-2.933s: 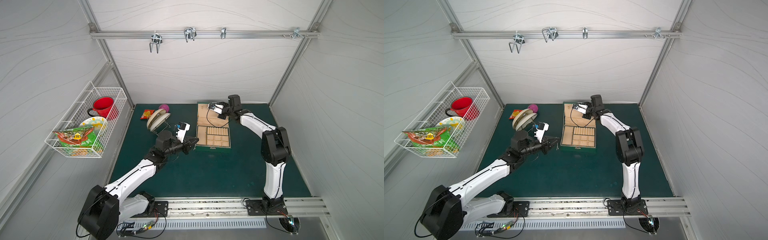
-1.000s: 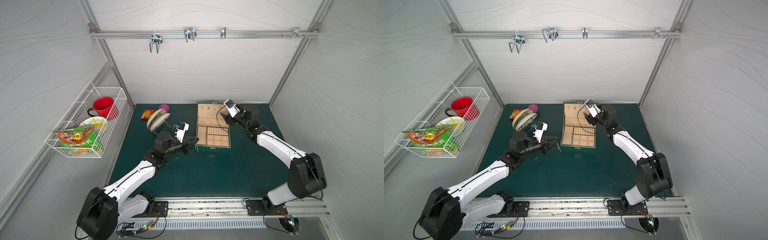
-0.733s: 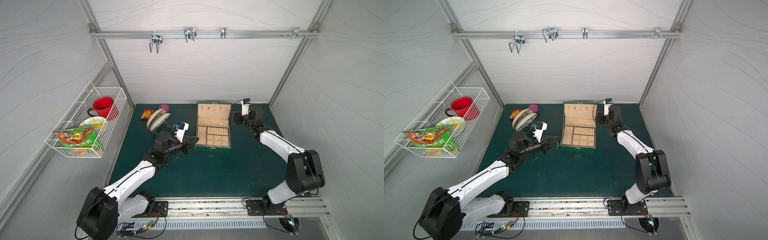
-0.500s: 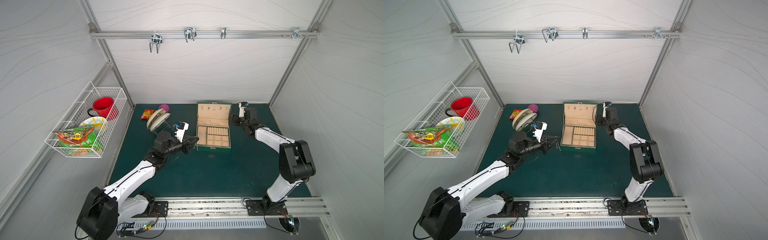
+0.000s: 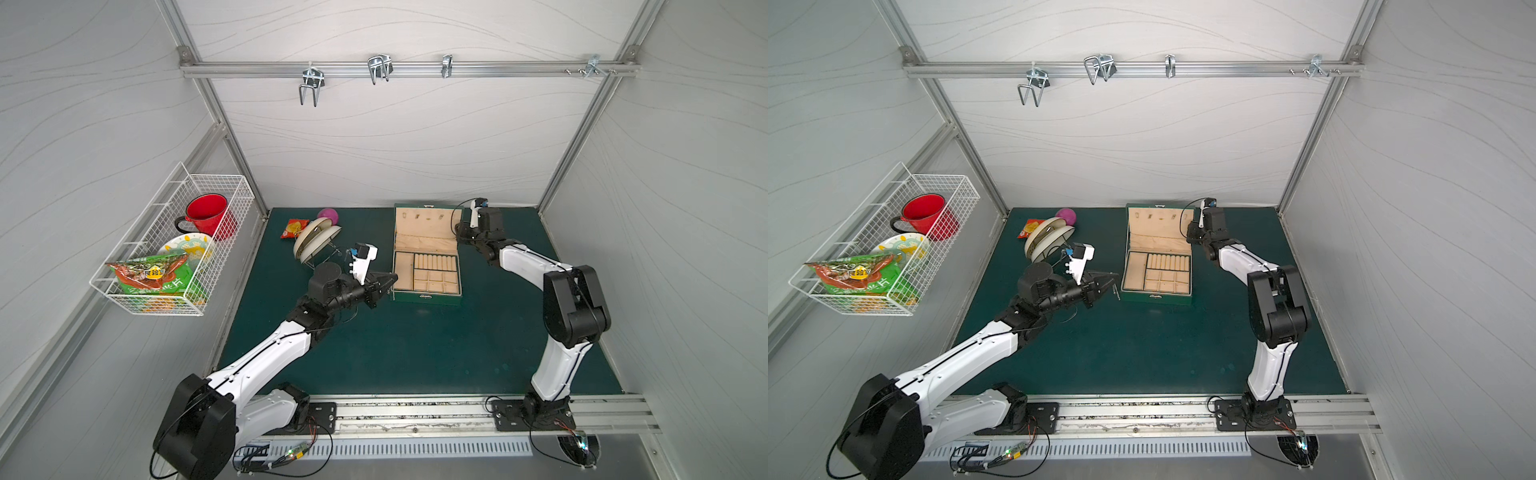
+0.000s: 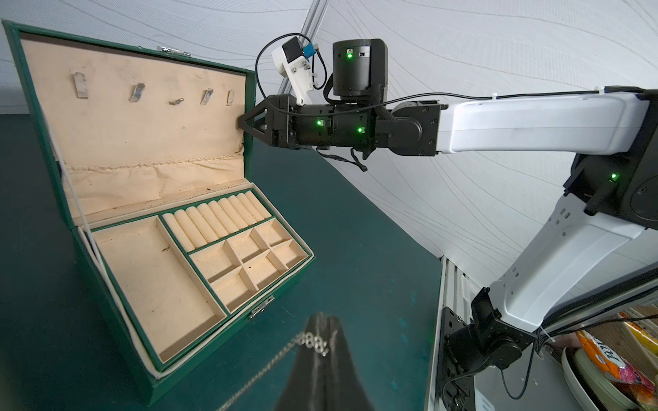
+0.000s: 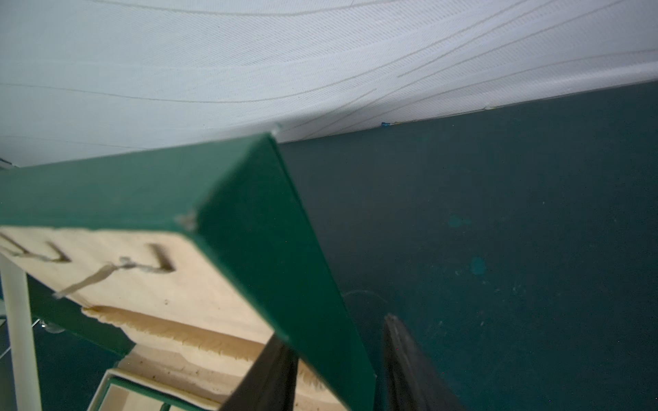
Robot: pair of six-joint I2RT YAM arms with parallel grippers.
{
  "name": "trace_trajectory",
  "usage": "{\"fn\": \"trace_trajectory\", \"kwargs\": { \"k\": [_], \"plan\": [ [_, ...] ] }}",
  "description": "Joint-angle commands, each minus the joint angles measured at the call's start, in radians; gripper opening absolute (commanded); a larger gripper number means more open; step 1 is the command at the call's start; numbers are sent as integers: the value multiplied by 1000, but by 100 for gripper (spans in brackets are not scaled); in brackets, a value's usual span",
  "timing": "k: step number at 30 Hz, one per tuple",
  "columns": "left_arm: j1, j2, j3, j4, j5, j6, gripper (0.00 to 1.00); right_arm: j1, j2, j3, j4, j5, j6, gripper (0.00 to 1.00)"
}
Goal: Put jewelry chain into jewelry box
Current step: Move the jewelry box to the center of the board.
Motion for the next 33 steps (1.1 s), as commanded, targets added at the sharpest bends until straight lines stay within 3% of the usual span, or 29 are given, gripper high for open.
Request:
{"fn": "trace_trajectory", "kwargs": {
  "k": [1, 6, 28, 29, 30, 33],
  "plan": [
    [6, -13, 16, 47, 6, -2, 0, 24, 20, 23, 0, 47, -11, 26],
    [6, -14, 14, 48, 6, -4, 0, 55, -4, -4, -4, 96, -24, 1],
    [-10, -67, 2, 43, -10, -45, 0, 216, -282, -270, -67, 242, 62, 0],
    [-12, -70, 4, 11, -6, -48, 0, 216, -291, -281, -64, 233, 70, 1],
    [-13, -73, 8, 0, -1, -52, 0, 215, -300, -290, -61, 224, 70, 8],
    [-19, -80, 19, -22, 15, -65, 0, 214, -338, -313, -58, 206, 58, 42]
  ]
}}
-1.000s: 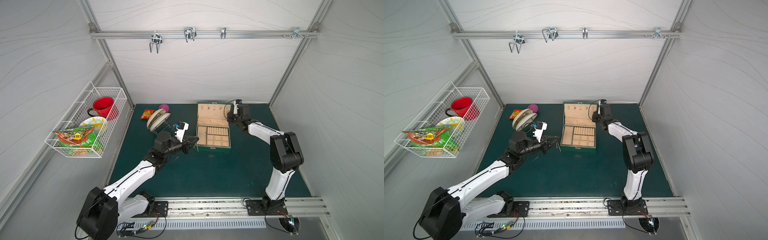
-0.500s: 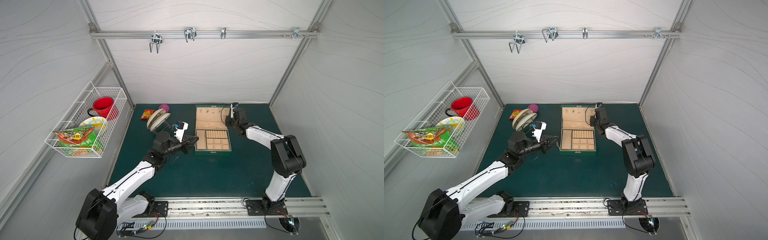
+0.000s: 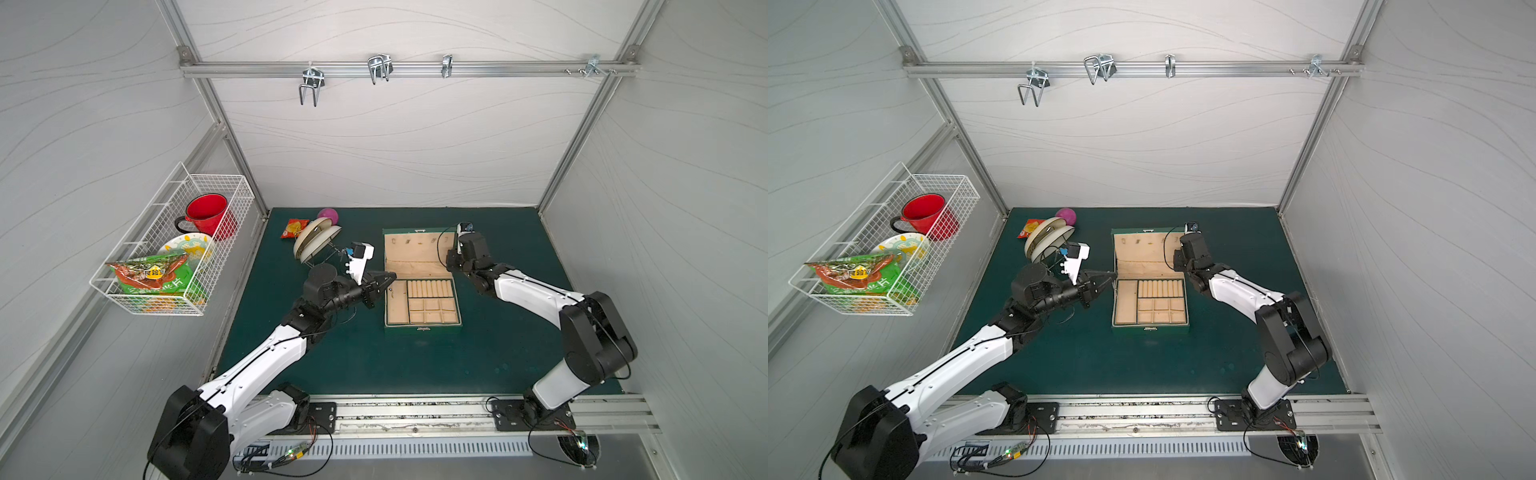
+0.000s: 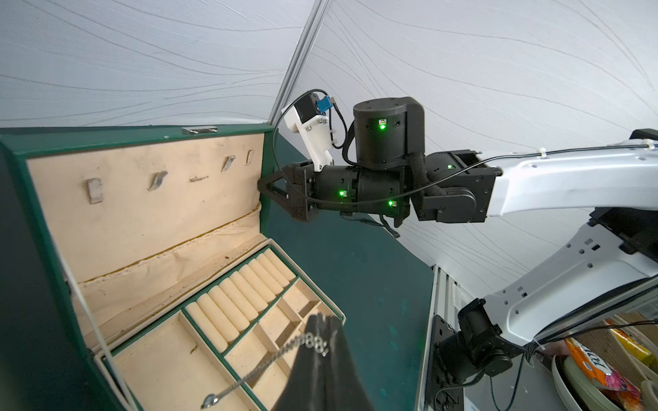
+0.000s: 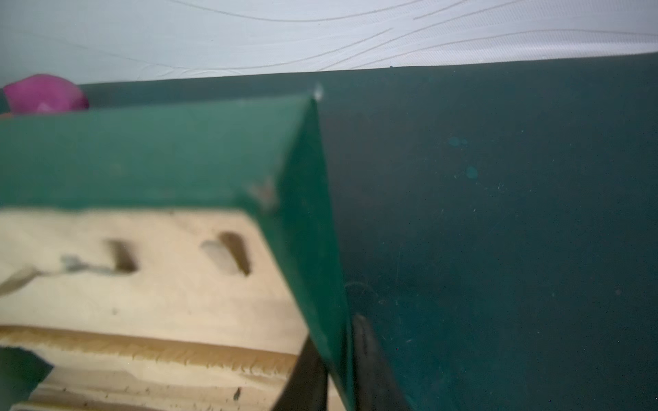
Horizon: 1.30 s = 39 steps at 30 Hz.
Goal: Put jewelry chain into jewelry box
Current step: Move the jewelry box to the center of the board, then hang the necklace on the jewelry box clasp.
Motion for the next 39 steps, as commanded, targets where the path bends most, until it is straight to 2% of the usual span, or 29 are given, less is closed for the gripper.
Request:
{"fn": "trace_trajectory", "kwargs": {
  "k": [1, 4, 8, 15, 17, 19, 23, 31, 39],
  "plan": [
    [-7, -23, 22, -8, 23, -24, 0, 2, -74, -22, -2, -37, 39, 52],
    [-8, -33, 41, -48, 41, -32, 0, -4, -157, -43, -37, -55, 22, 67],
    [-10, -42, 74, -101, 83, -49, 0, -6, -326, -86, -114, -134, -7, 74],
    [-13, -29, 159, -198, 198, -64, 0, -13, -615, -230, -109, -623, -76, 75],
    [-14, -11, 184, -206, 248, -69, 0, -11, -676, -267, -85, -740, -81, 75],
    [-17, 8, 205, -210, 295, -75, 0, 1, -713, -293, -55, -793, -80, 73],
    [-35, 45, 248, -221, 339, -82, 0, 48, -734, -340, 22, -843, -70, 72],
    [-112, 111, 338, -277, 383, -51, 0, 166, -702, -396, 82, -788, -110, 67],
    [-151, 137, 378, -279, 393, -50, 0, 190, -707, -435, 137, -762, -117, 59]
  ]
}}
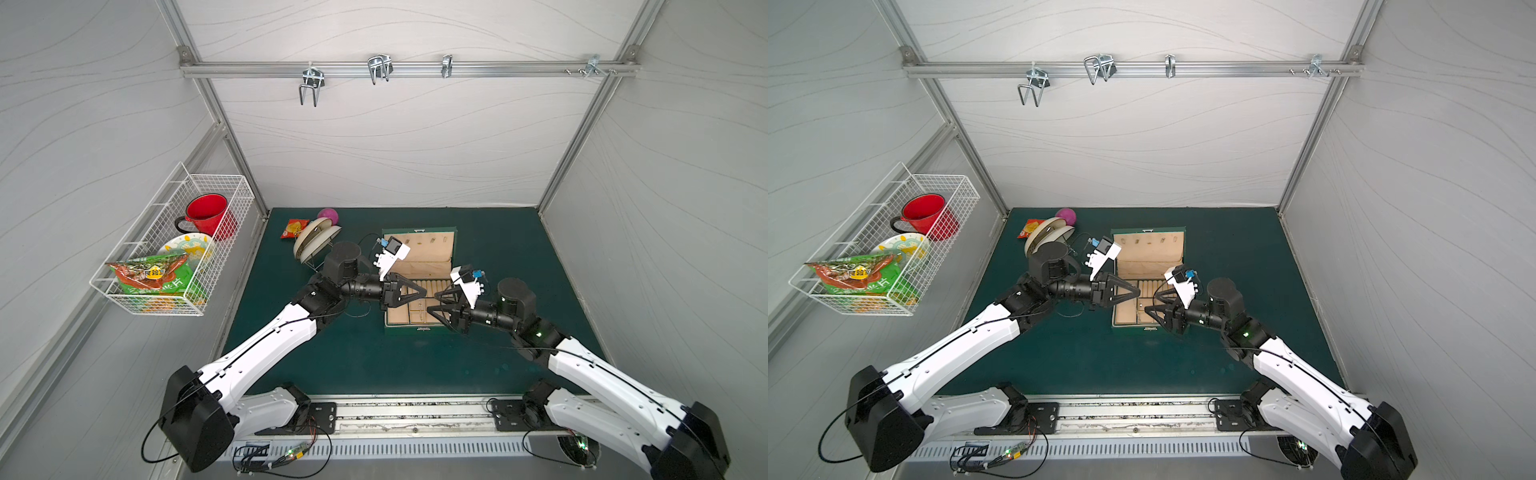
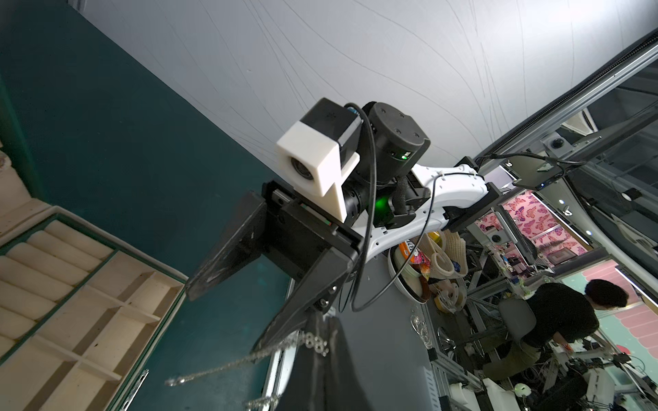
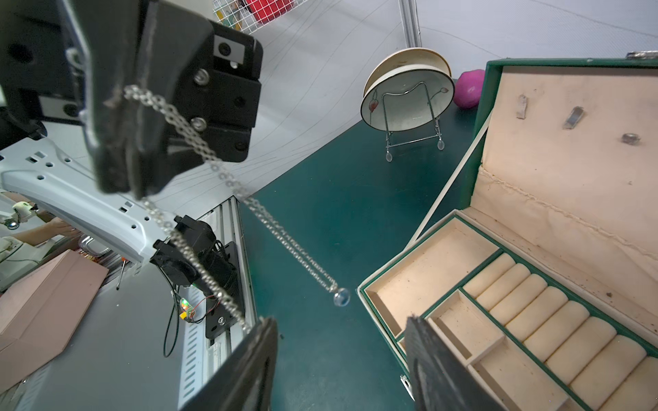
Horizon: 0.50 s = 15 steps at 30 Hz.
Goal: Put jewelry chain into jewelry box
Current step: Hang the necklace on the jewelry box clasp.
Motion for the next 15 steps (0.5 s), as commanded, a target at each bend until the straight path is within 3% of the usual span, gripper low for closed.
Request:
{"fn": "trace_trajectory", "kwargs": {
  "k": [1, 15],
  "plan": [
    [-13, 10, 54, 26, 26, 15, 0, 12, -12, -8, 64, 7, -16, 59],
    [-45, 14, 71, 52, 23, 7, 0, 45, 14, -60, 201, 14, 26, 56]
  ]
}}
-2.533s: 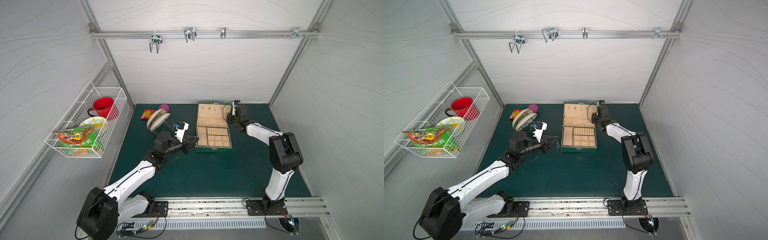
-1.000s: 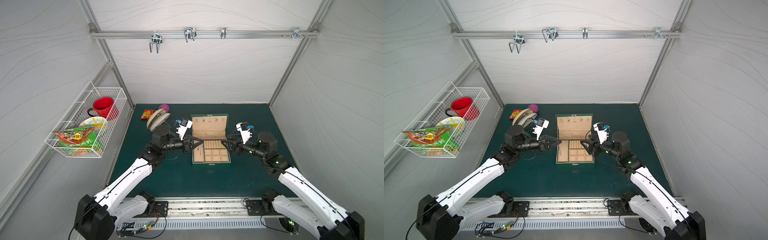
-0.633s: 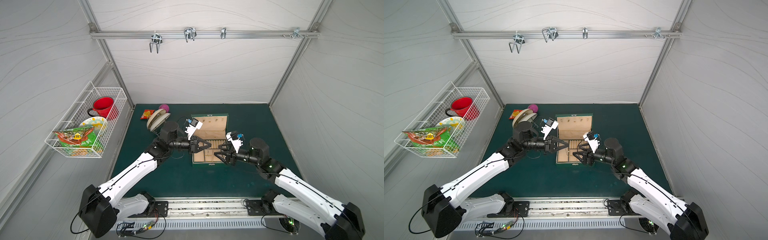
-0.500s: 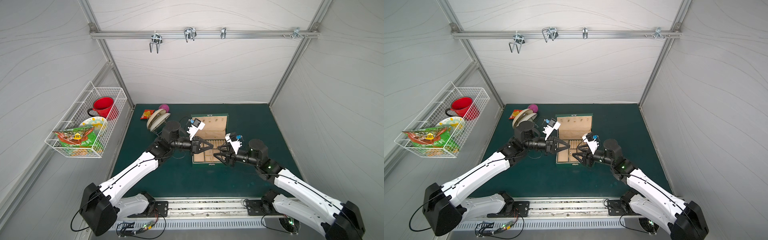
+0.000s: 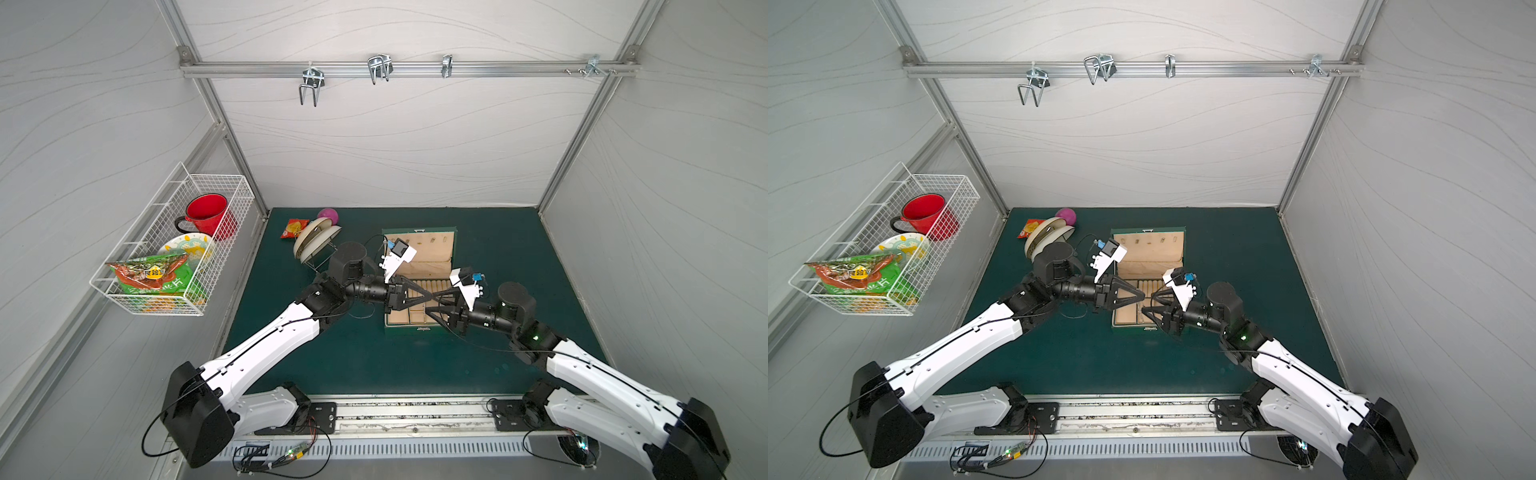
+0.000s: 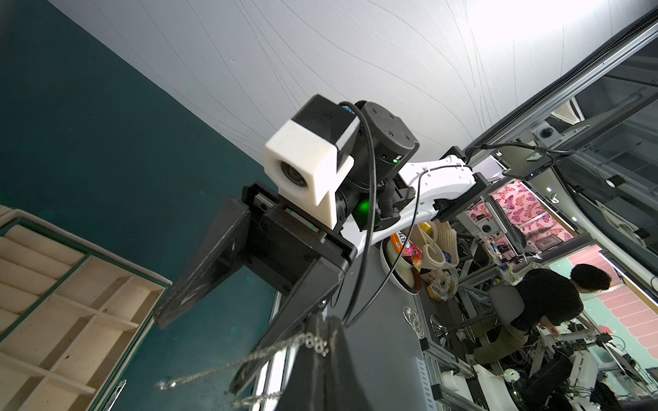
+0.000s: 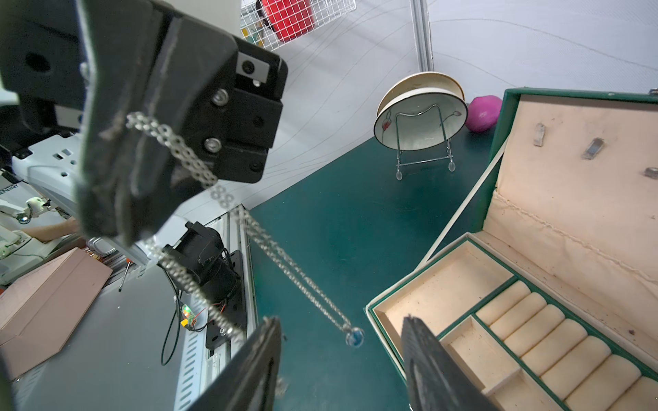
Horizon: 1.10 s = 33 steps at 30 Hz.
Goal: Put jewelry chain into jewelry box
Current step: Hang the necklace on the jewelry box clasp.
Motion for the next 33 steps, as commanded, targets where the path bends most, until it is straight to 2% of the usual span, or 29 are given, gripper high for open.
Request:
{"fn": "trace_trajectory", "kwargs": {
  "k": [1, 16, 22, 30, 33],
  "plan": [
    [-7, 1, 58, 58, 25, 6, 0, 7, 14, -19, 77, 11, 19, 55],
    [-27, 1, 72, 72, 21, -1, 0, 30, 63, -17, 131, -15, 30, 52],
    [-37, -2, 74, 75, 17, -1, 0, 32, 77, -22, 145, -20, 35, 45],
    [-38, -14, 71, 75, -1, 4, 0, 35, 74, -28, 146, -21, 38, 28],
    [-38, -14, 69, 75, -2, 4, 0, 36, 73, -27, 141, -22, 35, 18]
  ]
}}
